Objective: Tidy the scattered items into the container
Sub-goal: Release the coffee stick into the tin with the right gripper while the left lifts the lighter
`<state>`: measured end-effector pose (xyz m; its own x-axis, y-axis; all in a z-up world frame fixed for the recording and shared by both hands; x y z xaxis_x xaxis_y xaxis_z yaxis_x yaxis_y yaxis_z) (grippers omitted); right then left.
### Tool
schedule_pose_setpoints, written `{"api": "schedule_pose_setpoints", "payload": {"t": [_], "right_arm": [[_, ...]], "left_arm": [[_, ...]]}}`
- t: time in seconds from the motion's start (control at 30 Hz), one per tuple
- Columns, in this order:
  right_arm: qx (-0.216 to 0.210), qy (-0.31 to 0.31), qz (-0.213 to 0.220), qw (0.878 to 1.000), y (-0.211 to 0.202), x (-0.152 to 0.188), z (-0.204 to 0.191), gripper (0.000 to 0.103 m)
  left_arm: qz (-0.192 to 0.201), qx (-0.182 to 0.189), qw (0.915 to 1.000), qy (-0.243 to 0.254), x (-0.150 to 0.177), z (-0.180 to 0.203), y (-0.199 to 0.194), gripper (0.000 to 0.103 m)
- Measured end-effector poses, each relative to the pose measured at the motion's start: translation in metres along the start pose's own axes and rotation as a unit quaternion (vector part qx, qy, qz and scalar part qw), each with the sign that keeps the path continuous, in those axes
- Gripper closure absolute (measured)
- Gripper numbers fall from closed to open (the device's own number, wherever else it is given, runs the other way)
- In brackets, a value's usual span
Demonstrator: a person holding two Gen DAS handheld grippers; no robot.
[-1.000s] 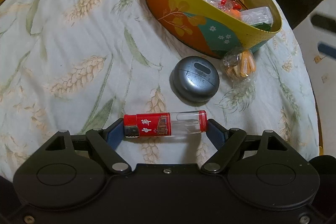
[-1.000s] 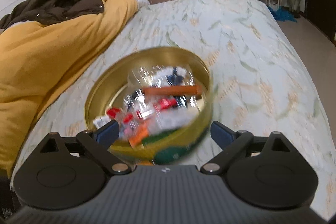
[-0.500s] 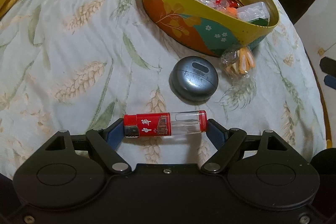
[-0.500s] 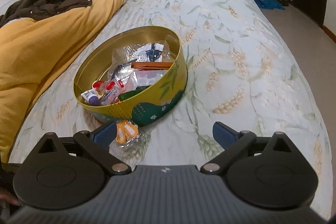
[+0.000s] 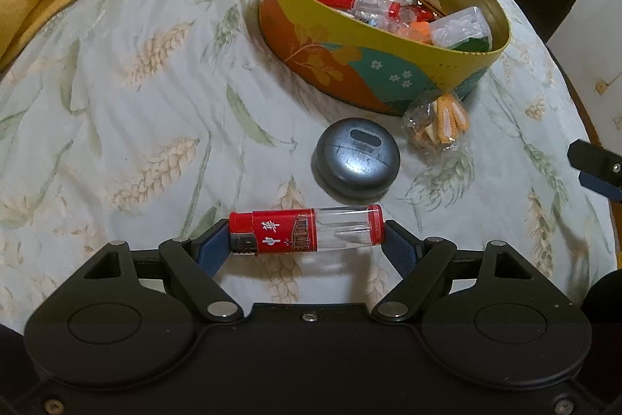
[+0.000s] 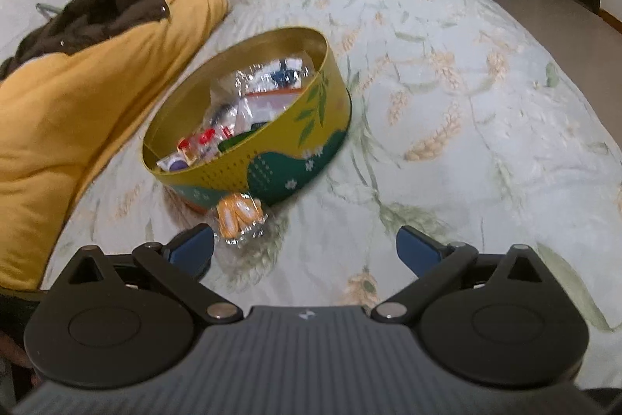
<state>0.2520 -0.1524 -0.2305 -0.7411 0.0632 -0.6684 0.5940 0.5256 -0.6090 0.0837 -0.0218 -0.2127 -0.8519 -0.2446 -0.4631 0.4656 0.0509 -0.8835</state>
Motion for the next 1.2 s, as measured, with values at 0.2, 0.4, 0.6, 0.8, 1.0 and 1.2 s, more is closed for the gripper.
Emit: {"api": "schedule_pose_setpoints", "payload": {"t": [0.2,0.4,0.6,0.8,1.0,1.2], "right_arm": [[-0.004,0.009,-0.009,1.000,0.004,0.001,0.002,0.000],[-0.012,0.006,-0.017,1.000,0.010,0.004,0.000,0.000],[-0.013,0.008,-0.020,1.000,0.014,0.006,-0.001,0.000],[-0.014,0.009,-0.021,1.000,0.016,0.007,-0.001,0.000],[-0.018,0.013,-0.010,1.000,0.014,0.005,0.001,0.000],[-0.018,0.017,-0.011,1.000,0.017,0.006,0.001,0.000]], "left_arm": [[0.023,0.003,0.9997,-0.011,-0.017,0.000,-0.014,0.023],[0.060,0.014,0.9978,-0.023,-0.048,0.004,-0.033,0.023],[0.098,0.029,0.9946,-0.019,-0.082,0.017,-0.050,0.023],[0.120,0.038,0.9920,-0.009,-0.108,0.032,-0.059,0.023],[0.133,0.044,0.9901,0.001,-0.124,0.045,-0.061,0.023],[0.134,0.041,0.9899,0.022,-0.142,0.059,-0.049,0.023]]}}
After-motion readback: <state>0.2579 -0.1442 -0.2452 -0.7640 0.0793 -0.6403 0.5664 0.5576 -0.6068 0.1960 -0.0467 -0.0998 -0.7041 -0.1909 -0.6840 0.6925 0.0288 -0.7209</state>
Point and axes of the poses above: each gripper's, at about its wrist camera, not at the fingertips, and y roughly the way its jaws point, z to its right, x to its underside, the point moved 2 cm from there along y, roughly the way its jaws point, and after that the axes turned 7 degrees about -x, right-handed, at the moved point
